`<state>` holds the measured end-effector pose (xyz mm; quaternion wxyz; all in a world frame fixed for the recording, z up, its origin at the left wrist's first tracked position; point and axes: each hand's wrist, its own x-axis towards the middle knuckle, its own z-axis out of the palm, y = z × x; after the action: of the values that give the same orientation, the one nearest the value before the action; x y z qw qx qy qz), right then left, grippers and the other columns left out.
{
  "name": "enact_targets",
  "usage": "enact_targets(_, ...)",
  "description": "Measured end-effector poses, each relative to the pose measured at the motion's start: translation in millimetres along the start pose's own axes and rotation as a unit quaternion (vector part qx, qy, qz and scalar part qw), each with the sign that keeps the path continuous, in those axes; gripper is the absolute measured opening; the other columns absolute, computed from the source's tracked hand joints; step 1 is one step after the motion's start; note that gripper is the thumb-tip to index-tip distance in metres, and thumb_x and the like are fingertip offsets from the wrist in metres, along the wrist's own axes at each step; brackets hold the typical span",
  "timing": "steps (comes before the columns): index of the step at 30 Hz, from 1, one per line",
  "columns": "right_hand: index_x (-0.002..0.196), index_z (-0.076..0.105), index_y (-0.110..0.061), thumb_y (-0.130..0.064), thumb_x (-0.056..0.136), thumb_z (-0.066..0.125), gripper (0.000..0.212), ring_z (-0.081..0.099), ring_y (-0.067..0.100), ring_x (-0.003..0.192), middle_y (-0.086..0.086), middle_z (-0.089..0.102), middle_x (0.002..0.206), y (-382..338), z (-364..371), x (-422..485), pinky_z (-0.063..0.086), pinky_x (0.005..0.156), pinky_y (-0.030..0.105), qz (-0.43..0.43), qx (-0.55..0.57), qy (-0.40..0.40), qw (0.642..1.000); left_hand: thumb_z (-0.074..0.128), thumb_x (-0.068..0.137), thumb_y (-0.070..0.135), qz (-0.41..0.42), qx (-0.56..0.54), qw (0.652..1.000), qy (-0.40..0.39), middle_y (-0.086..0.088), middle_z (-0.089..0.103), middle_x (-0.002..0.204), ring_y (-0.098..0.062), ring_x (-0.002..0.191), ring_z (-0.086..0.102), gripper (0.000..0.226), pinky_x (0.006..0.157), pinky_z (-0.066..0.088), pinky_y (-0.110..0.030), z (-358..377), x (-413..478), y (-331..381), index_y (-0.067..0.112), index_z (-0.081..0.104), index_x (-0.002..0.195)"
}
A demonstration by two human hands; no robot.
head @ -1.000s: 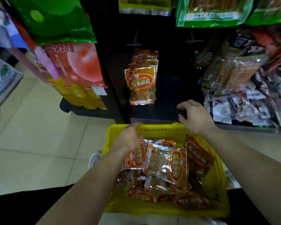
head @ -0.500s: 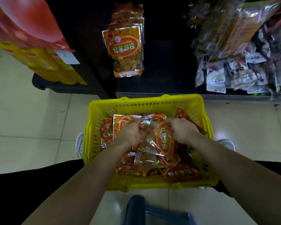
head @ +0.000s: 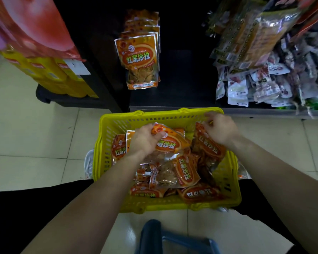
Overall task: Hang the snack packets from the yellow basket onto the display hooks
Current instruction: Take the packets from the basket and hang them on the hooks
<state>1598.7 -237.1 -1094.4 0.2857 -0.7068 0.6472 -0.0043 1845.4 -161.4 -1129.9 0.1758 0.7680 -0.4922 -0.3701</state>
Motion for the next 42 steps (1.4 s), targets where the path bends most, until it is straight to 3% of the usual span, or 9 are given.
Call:
enact_targets(4, 0.130, 0.054, -0.008, -0.045, 0.094, 0.058, 0.051, 0.058, 0.041, 0.114, 0.020, 0.064, 0.122, 21.3, 9.9, -1.8, 0.051, 0.090, 0.043, 0.067, -0.084, -0.086, 0.990, 0.059, 0.096, 0.049, -0.030, -0.024, 0.998, 0.039, -0.003, 0.073, 0.102, -0.019, 0.090, 0.067, 0.035, 0.080, 0.054, -0.030, -8.8, 1.7, -8.5, 0.017, 0.067, 0.108)
enact_targets(8, 0.113, 0.063, -0.014, -0.032, 0.089, 0.062, 0.030, 0.062, 0.039, 0.106, 0.018, 0.064, 0.116, 13.8, 22.3, -1.0, 0.054, 0.083, 0.041, 0.048, -0.127, -0.111, 0.985, 0.053, 0.097, 0.052, -0.037, -0.046, 0.997, 0.047, -0.002, 0.072, 0.103, -0.019, 0.093, 0.068, 0.041, 0.078, 0.053, -0.029, -13.8, 3.4, -9.9, 0.016, 0.068, 0.111)
enact_targets(12, 0.120, 0.065, -0.030, -0.027, 0.092, 0.059, 0.029, 0.064, 0.037, 0.104, 0.012, 0.065, 0.114, 12.7, 23.5, -6.9, 0.057, 0.083, 0.044, 0.032, -0.154, -0.079, 0.984, 0.051, 0.100, 0.047, -0.013, -0.030, 0.998, 0.045, -0.002, 0.070, 0.116, -0.021, 0.104, 0.066, 0.042, 0.087, 0.055, -0.032, -23.0, 1.8, -7.0, 0.017, 0.064, 0.127)
enact_targets(17, 0.106, 0.072, -0.025, -0.030, 0.096, 0.060, 0.017, 0.065, 0.028, 0.102, 0.004, 0.073, 0.106, -12.3, -18.0, -10.3, 0.054, 0.083, 0.039, -0.072, -0.012, -0.032, 0.997, 0.054, 0.100, 0.045, -0.026, -0.043, 0.997, 0.060, -0.003, 0.072, 0.113, -0.021, 0.103, 0.067, 0.035, 0.087, 0.053, -0.030, -49.6, -0.8, -0.7, 0.021, 0.067, 0.121)
enact_targets(25, 0.084, 0.062, -0.039, -0.033, 0.089, 0.071, 0.012, 0.057, 0.008, 0.091, -0.017, 0.062, 0.088, -86.1, -111.1, -53.8, 0.043, 0.075, 0.028, -0.233, -0.060, -0.084, 0.967, 0.061, 0.097, 0.040, 0.032, -0.097, 0.991, 0.092, 0.005, 0.073, 0.090, -0.015, 0.087, 0.071, 0.015, 0.076, 0.055, -0.029, -130.8, -28.8, 55.0, 0.028, 0.071, 0.096)
enact_targets(29, 0.085, 0.061, -0.042, -0.040, 0.089, 0.069, 0.008, 0.062, 0.011, 0.096, -0.018, 0.066, 0.094, -112.6, -147.6, -84.3, 0.052, 0.079, 0.038, -0.281, -0.077, -0.001, 0.957, 0.063, 0.097, 0.036, 0.084, -0.154, 0.983, 0.047, 0.003, 0.077, 0.088, -0.016, 0.084, 0.074, 0.018, 0.079, 0.058, -0.034, -168.0, -59.9, 89.3, 0.023, 0.074, 0.094)
enact_targets(34, 0.094, 0.069, -0.031, -0.038, 0.088, 0.071, 0.009, 0.053, 0.013, 0.120, -0.012, 0.055, 0.136, -125.3, -159.4, -99.0, 0.047, 0.094, 0.037, -0.330, -0.010, 0.112, 0.937, 0.059, 0.099, 0.031, 0.121, -0.230, 0.966, -0.005, -0.001, 0.078, 0.092, -0.018, 0.088, 0.074, 0.019, 0.082, 0.056, -0.037, -186.3, -95.5, 117.2, 0.018, 0.072, 0.095)
enact_targets(38, 0.091, 0.069, -0.032, -0.037, 0.089, 0.071, 0.006, 0.064, 0.012, 0.091, -0.014, 0.069, 0.096, -136.3, -155.2, -88.1, 0.054, 0.077, 0.043, -0.321, 0.076, 0.104, 0.938, 0.057, 0.100, 0.033, 0.119, -0.280, 0.952, -0.003, -0.003, 0.078, 0.094, -0.020, 0.091, 0.074, 0.019, 0.083, 0.055, -0.038, -185.5, -103.7, 123.5, 0.023, 0.073, 0.097)
enact_targets(42, 0.092, 0.068, -0.034, -0.039, 0.089, 0.071, 0.006, 0.067, 0.011, 0.083, -0.012, 0.071, 0.090, -139.6, -153.8, -77.3, 0.057, 0.070, 0.042, -0.293, 0.092, 0.124, 0.943, 0.051, 0.102, 0.036, 0.120, -0.300, 0.946, 0.029, 0.003, 0.077, 0.092, -0.012, 0.089, 0.074, 0.025, 0.082, 0.055, -0.032, -179.9, -99.7, 134.6, 0.029, 0.074, 0.095)
